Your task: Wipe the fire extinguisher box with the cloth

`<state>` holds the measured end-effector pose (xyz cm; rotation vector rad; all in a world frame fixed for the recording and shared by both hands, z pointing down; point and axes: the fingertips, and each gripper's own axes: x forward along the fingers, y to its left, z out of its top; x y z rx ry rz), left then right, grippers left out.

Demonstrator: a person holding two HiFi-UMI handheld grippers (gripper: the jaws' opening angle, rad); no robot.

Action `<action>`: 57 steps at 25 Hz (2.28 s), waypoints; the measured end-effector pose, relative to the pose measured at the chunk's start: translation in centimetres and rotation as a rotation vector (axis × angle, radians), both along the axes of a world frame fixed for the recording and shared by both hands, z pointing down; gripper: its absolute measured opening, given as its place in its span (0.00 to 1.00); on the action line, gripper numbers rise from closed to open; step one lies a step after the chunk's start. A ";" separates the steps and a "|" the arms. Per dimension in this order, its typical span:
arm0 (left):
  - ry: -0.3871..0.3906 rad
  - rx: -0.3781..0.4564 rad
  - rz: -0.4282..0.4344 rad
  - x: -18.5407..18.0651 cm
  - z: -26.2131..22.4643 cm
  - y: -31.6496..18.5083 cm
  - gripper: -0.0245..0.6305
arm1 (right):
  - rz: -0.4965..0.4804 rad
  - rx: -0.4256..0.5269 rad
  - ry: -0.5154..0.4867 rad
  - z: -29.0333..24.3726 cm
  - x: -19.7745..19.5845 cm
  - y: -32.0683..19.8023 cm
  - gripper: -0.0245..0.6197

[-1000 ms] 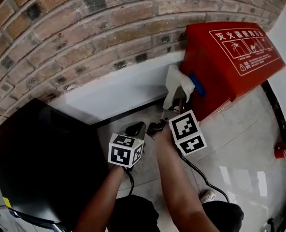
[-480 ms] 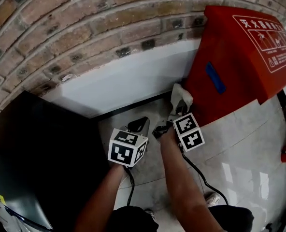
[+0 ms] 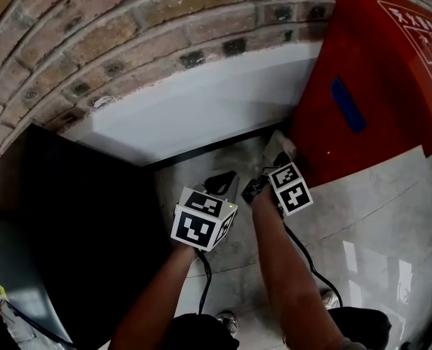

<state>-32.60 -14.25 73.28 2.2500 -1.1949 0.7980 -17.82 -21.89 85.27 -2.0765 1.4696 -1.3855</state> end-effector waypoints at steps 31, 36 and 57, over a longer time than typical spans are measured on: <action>-0.075 0.086 0.259 9.6 -22.0 8.9 0.04 | -0.449 -0.003 0.584 -28.1 17.9 15.9 0.16; 0.013 0.162 0.266 11.4 -33.6 10.3 0.04 | -0.565 0.143 0.634 -42.8 14.4 18.0 0.16; 0.227 0.307 0.206 13.4 -72.6 17.6 0.04 | -0.894 0.588 0.628 -88.1 5.7 24.0 0.16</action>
